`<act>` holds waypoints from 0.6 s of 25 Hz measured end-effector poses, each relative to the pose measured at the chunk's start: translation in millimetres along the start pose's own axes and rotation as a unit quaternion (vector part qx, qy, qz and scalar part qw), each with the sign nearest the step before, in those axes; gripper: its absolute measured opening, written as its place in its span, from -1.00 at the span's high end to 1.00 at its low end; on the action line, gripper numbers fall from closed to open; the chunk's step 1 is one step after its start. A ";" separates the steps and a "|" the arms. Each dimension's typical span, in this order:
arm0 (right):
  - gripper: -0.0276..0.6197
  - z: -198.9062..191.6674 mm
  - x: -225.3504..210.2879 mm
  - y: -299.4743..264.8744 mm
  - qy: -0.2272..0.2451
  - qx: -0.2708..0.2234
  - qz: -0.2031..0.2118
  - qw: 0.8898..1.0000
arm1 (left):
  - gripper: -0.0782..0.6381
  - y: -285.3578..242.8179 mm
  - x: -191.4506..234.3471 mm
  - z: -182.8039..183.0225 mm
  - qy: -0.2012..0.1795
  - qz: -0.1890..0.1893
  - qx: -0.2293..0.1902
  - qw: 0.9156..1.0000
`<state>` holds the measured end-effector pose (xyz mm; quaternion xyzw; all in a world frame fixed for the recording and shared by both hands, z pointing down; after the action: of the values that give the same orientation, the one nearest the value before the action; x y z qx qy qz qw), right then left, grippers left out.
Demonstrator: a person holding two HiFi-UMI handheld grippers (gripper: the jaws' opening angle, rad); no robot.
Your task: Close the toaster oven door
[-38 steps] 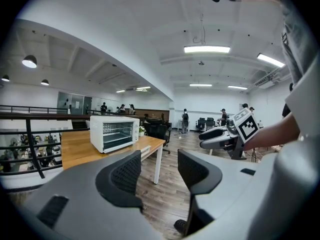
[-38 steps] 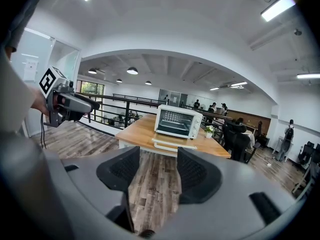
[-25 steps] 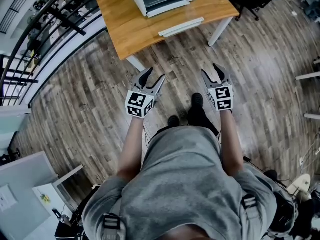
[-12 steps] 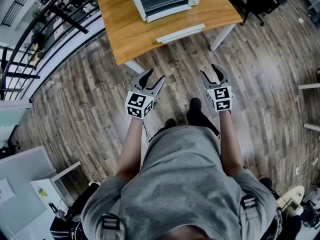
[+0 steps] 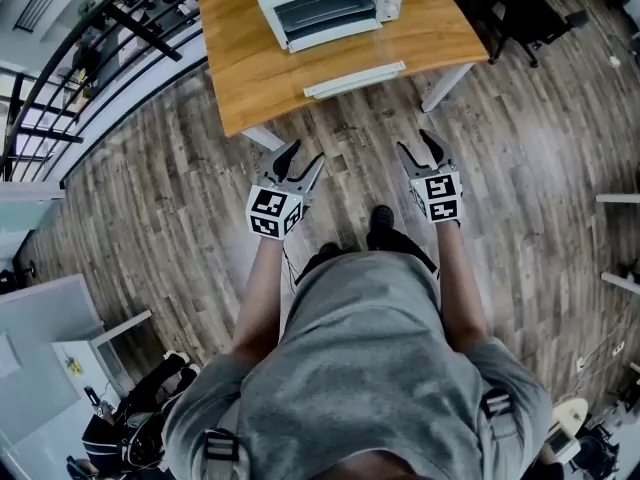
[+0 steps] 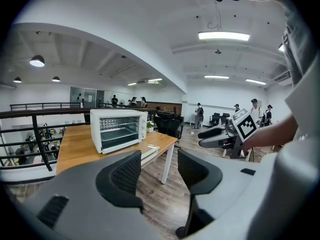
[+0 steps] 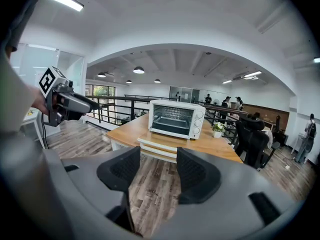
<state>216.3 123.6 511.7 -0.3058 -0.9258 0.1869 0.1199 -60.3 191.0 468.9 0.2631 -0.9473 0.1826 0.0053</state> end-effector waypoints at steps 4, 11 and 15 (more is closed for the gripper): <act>0.18 -3.9 -23.4 -9.9 0.007 0.000 0.020 1.000 | 0.15 -17.5 -9.3 0.8 0.009 0.020 0.000 1.000; 0.19 -7.8 -70.4 -26.7 0.019 0.000 0.045 0.999 | 0.15 -47.5 -22.3 8.2 0.024 0.052 0.001 0.998; 0.20 -10.9 -93.6 -33.1 0.021 0.000 0.056 0.998 | 0.15 -65.1 -31.1 11.1 0.029 0.065 -0.001 0.997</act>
<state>276.1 44.8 525.3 -0.3612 -0.9045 0.1866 0.1285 0.0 150.8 477.5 0.1958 -0.9620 0.1892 0.0214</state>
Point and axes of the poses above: the fingertips, and each gripper's own axes: y backward along the fingers, x to its left, z out of its top, the point moved 7 cm from there along y, backward along the fingers, and after that the axes turned 3 degrees about -z, right-handed, at the moved point
